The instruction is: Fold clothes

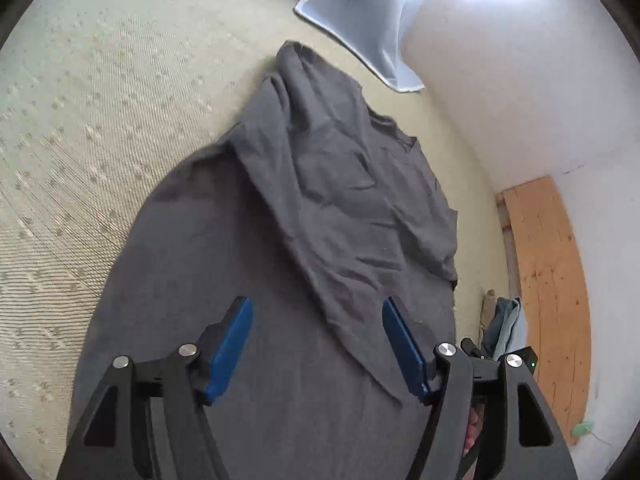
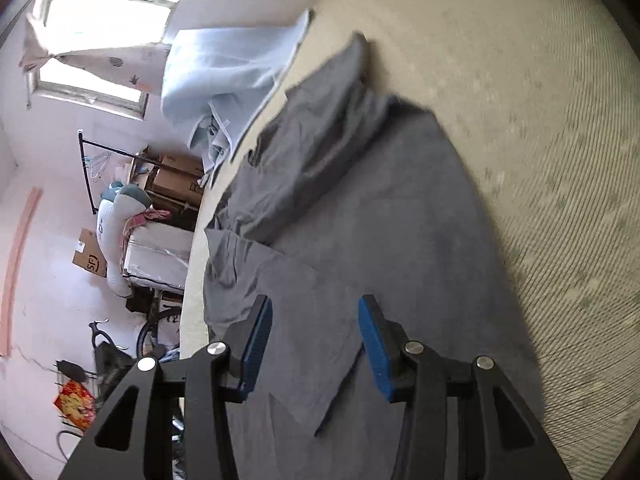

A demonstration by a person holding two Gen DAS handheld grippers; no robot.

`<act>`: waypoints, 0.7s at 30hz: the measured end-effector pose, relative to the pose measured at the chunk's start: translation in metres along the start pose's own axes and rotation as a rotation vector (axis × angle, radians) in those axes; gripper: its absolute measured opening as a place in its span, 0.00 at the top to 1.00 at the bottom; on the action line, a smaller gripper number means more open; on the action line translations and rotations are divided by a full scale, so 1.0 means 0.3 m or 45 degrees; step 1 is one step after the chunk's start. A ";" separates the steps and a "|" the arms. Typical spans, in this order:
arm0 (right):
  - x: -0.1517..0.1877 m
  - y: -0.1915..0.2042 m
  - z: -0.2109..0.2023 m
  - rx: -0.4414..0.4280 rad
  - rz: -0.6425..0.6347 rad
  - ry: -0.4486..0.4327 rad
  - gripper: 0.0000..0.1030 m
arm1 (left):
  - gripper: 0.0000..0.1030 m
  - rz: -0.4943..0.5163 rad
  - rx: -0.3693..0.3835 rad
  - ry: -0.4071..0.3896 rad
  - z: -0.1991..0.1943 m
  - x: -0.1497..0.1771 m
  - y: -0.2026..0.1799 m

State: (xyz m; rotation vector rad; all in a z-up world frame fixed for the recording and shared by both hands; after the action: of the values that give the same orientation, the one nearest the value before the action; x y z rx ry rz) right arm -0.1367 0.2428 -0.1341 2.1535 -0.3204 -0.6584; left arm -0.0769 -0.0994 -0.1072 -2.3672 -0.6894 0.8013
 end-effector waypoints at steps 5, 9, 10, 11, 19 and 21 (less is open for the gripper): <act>0.011 -0.016 0.037 0.085 -0.091 0.005 0.54 | 0.31 0.004 0.022 0.022 0.050 0.021 0.011; 0.010 -0.012 0.067 0.117 -0.151 -0.016 0.54 | 0.31 0.006 0.036 0.023 0.073 0.014 0.016; 0.007 -0.008 0.073 0.122 -0.167 -0.021 0.54 | 0.31 0.006 0.036 0.024 0.080 0.013 0.018; 0.004 -0.004 0.079 0.127 -0.183 -0.026 0.54 | 0.31 0.012 0.029 0.025 0.086 0.010 0.021; 0.009 0.010 0.098 0.131 -0.249 -0.016 0.54 | 0.31 0.015 0.041 -0.011 0.112 -0.043 0.051; 0.017 0.015 0.097 0.139 -0.270 -0.006 0.54 | 0.31 -0.002 0.066 -0.012 0.118 -0.052 0.053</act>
State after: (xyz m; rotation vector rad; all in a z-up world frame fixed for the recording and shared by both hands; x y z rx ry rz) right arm -0.1488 0.2186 -0.1472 2.3107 -0.1333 -0.7807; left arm -0.1065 -0.1092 -0.1351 -2.3172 -0.6662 0.8210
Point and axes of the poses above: each gripper's, at about its wrist camera, not at the fingertips, and z roughly the way its jaws point, y to its left, x to its underside, the point moved 8 cm from there along z, roughly the way its jaws point, and after that the axes turned 11 degrees about -y, right-handed, at the moved point
